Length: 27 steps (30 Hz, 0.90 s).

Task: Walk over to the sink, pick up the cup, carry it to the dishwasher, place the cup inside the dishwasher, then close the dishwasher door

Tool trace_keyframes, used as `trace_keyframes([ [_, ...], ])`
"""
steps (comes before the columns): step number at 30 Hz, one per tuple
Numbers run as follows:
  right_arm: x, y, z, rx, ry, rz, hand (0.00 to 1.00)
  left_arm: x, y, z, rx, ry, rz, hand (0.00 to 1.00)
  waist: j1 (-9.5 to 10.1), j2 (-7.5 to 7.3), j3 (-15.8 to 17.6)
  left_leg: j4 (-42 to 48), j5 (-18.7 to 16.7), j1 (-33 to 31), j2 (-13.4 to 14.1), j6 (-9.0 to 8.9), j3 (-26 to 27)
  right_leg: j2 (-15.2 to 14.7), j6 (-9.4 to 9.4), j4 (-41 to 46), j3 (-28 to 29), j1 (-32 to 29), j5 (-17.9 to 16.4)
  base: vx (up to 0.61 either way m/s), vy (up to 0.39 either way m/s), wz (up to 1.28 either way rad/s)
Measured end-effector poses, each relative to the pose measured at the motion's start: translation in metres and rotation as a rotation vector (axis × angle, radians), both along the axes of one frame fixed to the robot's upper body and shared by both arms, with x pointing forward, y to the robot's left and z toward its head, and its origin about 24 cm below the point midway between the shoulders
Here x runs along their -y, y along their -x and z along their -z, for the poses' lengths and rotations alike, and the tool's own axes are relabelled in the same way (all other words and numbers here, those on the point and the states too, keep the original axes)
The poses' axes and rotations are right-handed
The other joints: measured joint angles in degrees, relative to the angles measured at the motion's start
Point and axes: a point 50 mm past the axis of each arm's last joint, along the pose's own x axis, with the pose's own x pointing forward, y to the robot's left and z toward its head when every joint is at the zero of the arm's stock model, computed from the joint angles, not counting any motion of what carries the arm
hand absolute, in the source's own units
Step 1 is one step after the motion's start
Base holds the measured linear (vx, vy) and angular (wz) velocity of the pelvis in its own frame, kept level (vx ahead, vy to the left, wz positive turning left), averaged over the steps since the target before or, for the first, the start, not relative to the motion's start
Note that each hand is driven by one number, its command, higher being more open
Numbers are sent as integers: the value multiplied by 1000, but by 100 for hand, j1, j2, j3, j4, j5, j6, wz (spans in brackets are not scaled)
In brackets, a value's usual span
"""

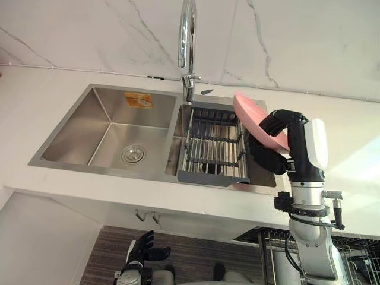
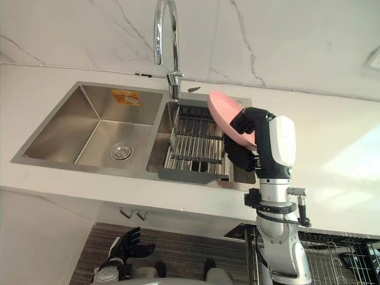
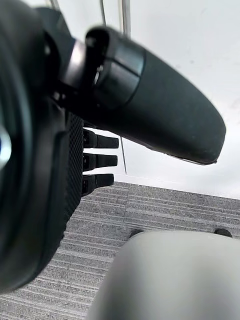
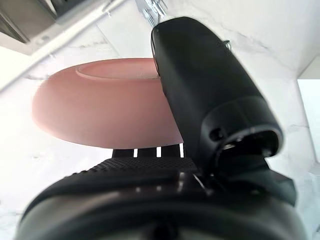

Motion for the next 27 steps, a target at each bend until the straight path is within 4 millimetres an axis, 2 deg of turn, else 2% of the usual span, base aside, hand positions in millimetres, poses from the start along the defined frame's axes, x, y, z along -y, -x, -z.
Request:
trace_keyframes([
  [7, 0, -7, -16, 72, 76, -30, 30, 5, -4, -1, 23, 12, 0, 90, -4, 165, 79, 989, -459, -428, 25, 8, -204, 168, -7, 198, 257, -215, 11, -61, 28, -17],
  [8, -2, -9, -21, 93, 90, -47, 30, 6, -5, -2, 29, 15, -1, 90, 10, 197, 98, 1096, -635, -527, 17, 36, -188, 210, 10, 367, 505, -460, 17, -103, 93, -74],
  [10, -5, -11, -23, 105, 94, -61, 30, 5, -7, -3, 35, 14, 0, 90, 13, 197, 123, 1215, -694, -629, -4, 81, -58, 238, 63, 524, 809, -726, 53, -109, 105, -96],
  [13, -15, -18, -23, 99, 113, -99, 30, 6, -9, -4, 47, 15, -6, 90, 39, 225, 179, 1438, -783, -726, -40, 212, 420, 333, 218, 633, 1580, -1141, 274, -156, 158, -140],
  [14, -20, -23, -22, 92, 139, -109, 30, 5, -10, -5, 55, 7, -10, 90, 31, 219, 222, 1504, -829, -757, -47, 293, 648, 324, 171, 613, 1736, -1286, 371, -171, 135, -134],
  [15, -21, -26, -19, 80, 150, -108, 30, 5, -13, -5, 58, 3, -9, 90, 0, 226, 288, 1472, -838, -772, 1, 382, 850, 236, -115, 592, 1521, -1374, 334, -191, 123, -121],
  [16, -22, -27, -18, 71, 151, -108, 30, 5, -14, -5, 60, 2, -9, 90, 1, 228, 333, 1430, -812, -765, 49, 441, 995, 152, -268, 721, 1291, -1456, 219, -233, 119, -96],
  [17, -23, -29, -13, 47, 160, -107, 30, 5, -16, -5, 60, 1, -14, 90, 24, 224, 382, 1364, -782, -762, 136, 488, 1216, 10, -286, 1474, 783, -1748, 21, -198, 106, -81],
  [18, -26, -31, -8, 21, 174, -116, 30, 3, -16, -5, 54, -5, -12, 90, 28, 210, 386, 1287, -742, -670, 162, 496, 1353, -121, -309, 2220, 382, -1776, -257, -142, 94, -74],
  [19, -28, -31, -6, 12, 178, -123, 30, 3, -17, -5, 54, -6, -11, 90, 31, 195, 395, 1250, -721, -621, 167, 493, 1422, -192, -296, 2494, 247, -1695, -401, -51, 45, -65],
  [20, -31, -31, -4, 2, 187, -139, 30, 2, -18, -6, 59, -11, -6, 90, 50, 147, 411, 1188, -690, -561, 187, 479, 1572, -269, -264, 2751, 43, -1459, -795, -35, -19, -64],
  [21, -34, -31, -3, 2, 199, -153, 30, 1, -18, -7, 62, -14, -5, 90, 56, 94, 390, 1127, -671, -572, 208, 446, 1694, -285, -235, 2670, -90, -1206, -1055, -49, -45, -64],
  [22, -35, -30, -3, 3, 208, -157, 30, 0, -19, -7, 63, -16, -5, 90, 56, 58, 378, 1097, -672, -586, 213, 444, 1747, -279, -201, 2421, -139, -1055, -1156, -52, -85, -55],
  [23, -36, -30, -2, 3, 221, -161, 30, -4, -19, -8, 64, -26, -4, 90, 57, -12, 345, 1066, -663, -621, 214, 417, 1837, -251, -107, 1829, -165, -835, -1240, -32, -120, -45],
  [25, -33, -33, 4, -28, 244, -151, 30, -1, -15, -6, 49, -17, -7, 90, 10, 76, 313, 1005, -562, -623, 440, 218, 1852, 73, -141, 1097, -82, -620, -834, 8, -116, -49],
  [27, -27, -34, 7, -53, 256, -129, 30, -2, -15, -6, 50, -21, 1, 90, 11, 13, 273, 890, -498, -546, 535, 140, 1874, 230, -208, 772, 24, -495, -646, 85, -101, -44],
])
